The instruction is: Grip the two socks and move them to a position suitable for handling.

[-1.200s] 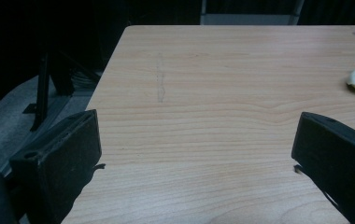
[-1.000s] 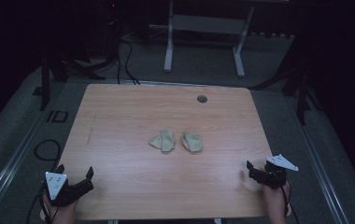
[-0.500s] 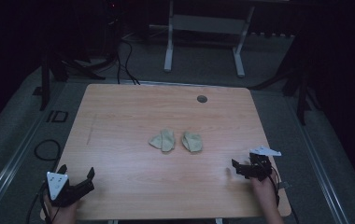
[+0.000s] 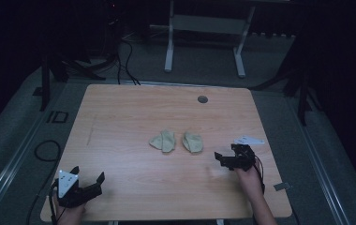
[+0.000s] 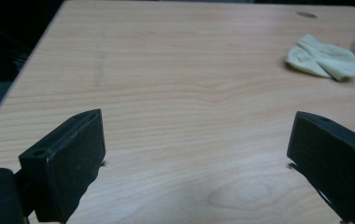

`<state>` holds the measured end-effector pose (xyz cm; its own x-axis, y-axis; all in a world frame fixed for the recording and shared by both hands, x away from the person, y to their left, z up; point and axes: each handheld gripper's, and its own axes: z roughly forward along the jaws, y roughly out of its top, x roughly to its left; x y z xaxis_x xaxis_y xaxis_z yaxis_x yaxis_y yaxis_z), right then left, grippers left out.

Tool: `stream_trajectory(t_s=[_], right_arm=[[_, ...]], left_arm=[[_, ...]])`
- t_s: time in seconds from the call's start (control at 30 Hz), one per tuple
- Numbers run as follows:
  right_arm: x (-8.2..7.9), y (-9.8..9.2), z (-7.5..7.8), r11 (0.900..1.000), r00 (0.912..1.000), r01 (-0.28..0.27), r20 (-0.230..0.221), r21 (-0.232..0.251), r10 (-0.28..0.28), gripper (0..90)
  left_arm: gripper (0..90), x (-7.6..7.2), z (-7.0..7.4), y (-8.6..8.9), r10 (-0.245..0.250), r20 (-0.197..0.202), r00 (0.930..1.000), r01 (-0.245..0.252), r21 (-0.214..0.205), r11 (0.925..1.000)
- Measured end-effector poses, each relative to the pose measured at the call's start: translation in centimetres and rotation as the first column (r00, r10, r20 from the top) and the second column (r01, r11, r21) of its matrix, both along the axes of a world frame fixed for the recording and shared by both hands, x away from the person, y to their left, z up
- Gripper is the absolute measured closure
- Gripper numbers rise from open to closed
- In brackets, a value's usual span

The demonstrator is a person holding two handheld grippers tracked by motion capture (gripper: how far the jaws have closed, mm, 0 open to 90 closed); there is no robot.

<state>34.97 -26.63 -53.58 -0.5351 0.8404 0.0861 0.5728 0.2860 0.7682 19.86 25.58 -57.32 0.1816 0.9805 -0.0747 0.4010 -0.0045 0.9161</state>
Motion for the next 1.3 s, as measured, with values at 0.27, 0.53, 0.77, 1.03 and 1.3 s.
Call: stream_trajectory(t_s=[0.27, 0.53, 0.77, 1.03, 1.3], right_arm=[[1.2, 2.6, 0.4, 0.999, 0.999, -0.044, -0.007, -0.008, 0.044, 13.2], [2.4, 5.2, 0.9, 0.9987, 0.9994, -0.034, -0.008, -0.038, 0.034, 13.2], [3.6, 7.8, 0.8, 0.9959, 0.9971, -0.069, -0.036, -0.058, 0.067, 14.0], [5.1, 9.8, 0.9, 0.9894, 0.9941, -0.097, -0.06, -0.109, 0.091, 18.8], [6.7, 12.3, -0.2, 0.9718, 0.9853, -0.139, -0.125, -0.19, 0.117, 24.6]], left_arm=[[4.0, -0.2, 0.3, 0.0, -0.015, -0.012, 0.9998, 0.015, -0.004, 0.9999], [4.1, -0.1, 0.2, 0.1, -0.022, -0.031, 0.9993, 0.022, -0.004, 0.9998], [4.1, 0.0, 0.0, -0.1, -0.041, -0.039, 0.9984, 0.041, -0.004, 0.9991], [4.1, 0.1, -0.1, -0.2, -0.057, -0.037, 0.9977, 0.057, 0.003, 0.9984], [4.1, 0.0, -0.1, 0.0, -0.055, -0.031, 0.998, 0.055, 0.0, 0.9985]])
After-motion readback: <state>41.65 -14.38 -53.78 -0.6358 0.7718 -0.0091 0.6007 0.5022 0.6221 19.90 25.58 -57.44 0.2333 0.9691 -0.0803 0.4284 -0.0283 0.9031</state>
